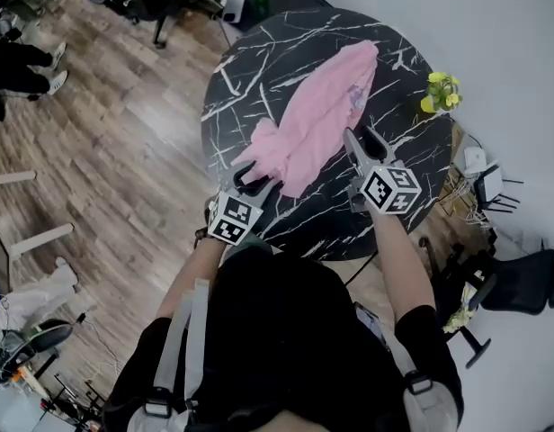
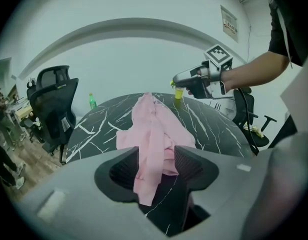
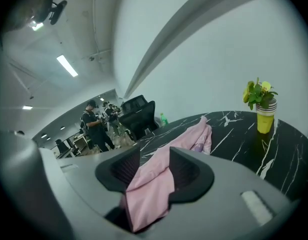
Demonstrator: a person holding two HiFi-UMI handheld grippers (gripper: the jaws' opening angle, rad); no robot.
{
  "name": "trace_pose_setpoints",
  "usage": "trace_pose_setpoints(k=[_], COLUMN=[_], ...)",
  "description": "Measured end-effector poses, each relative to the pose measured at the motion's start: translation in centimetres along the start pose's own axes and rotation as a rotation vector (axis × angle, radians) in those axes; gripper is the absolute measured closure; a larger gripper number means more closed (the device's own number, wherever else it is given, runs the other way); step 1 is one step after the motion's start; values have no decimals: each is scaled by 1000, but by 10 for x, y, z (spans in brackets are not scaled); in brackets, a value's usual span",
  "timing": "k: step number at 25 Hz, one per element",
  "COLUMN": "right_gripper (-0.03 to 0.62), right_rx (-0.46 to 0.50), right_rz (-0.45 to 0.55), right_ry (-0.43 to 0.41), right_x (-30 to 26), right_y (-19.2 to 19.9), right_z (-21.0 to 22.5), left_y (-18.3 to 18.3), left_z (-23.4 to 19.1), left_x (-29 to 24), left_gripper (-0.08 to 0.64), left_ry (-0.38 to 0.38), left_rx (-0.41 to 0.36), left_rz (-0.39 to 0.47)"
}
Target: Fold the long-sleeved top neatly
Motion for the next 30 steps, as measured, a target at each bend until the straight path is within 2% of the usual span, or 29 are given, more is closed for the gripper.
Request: trace_pose_setpoints(k=[6, 14, 25, 28, 30], right_gripper=[407, 410, 391, 398, 441], right_rx=[-89, -62, -6, -16, -22], right_rz=[-31, -114, -239, -285, -315], right_ry=[76, 182, 335, 375, 395], right_x=[-50, -107, -154, -159, -161], right_y=[-24, -36, -42, -37, -32], right_z=[29, 52, 72, 78, 82], left_y=[6, 9, 10, 10, 10], left_z=[-5, -8, -9, -11, -14], left_x=[-24, -39, -48, -48, -47], left_gripper=[327, 334, 334, 372, 458], left_ry=[70, 107, 146, 161, 171], left_rx=[-28, -81, -83, -80, -70], left_rz=[-52, -94, -128, -138, -142])
Point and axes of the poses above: the fingertips, and each gripper's own axes: x backward along the fingers, z to its right, y out of its underside, the point moved 4 cm from there along x, backward along the fingers, and after that the axes turned 14 degrees about -z, right-handed, at the moved point
